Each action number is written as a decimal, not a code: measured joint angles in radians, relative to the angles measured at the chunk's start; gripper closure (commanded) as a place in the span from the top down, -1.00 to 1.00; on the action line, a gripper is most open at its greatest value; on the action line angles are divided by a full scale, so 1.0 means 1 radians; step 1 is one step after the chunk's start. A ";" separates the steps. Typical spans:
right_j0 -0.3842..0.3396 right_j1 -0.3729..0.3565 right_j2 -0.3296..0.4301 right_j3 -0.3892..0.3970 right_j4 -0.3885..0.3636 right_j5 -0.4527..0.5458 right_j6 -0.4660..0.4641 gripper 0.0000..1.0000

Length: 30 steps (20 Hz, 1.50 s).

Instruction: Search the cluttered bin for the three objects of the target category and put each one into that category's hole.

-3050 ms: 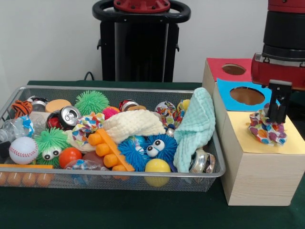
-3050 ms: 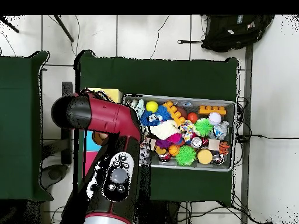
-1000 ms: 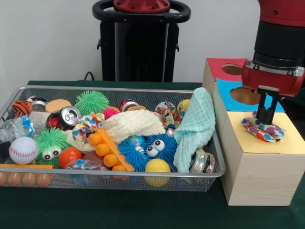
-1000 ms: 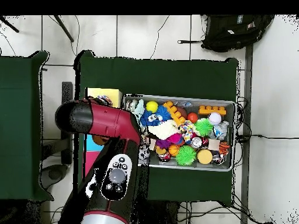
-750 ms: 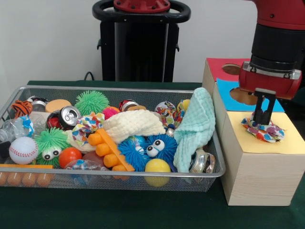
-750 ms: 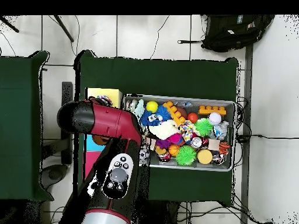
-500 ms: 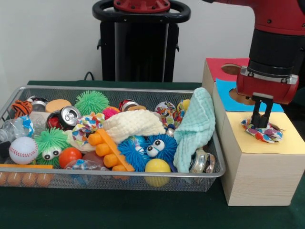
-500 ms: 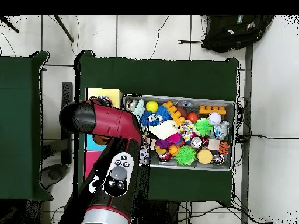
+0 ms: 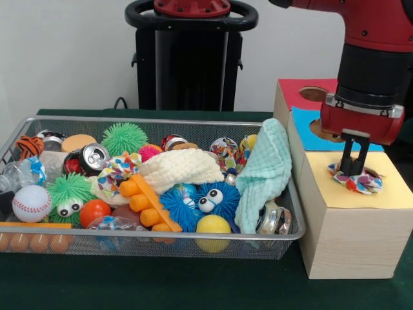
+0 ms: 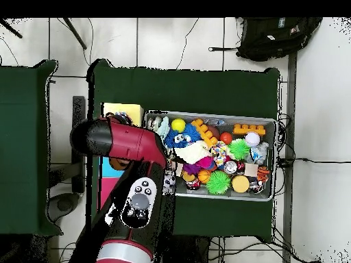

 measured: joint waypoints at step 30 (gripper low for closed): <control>0.006 0.120 -0.001 -0.039 0.002 -0.165 0.000 -1.00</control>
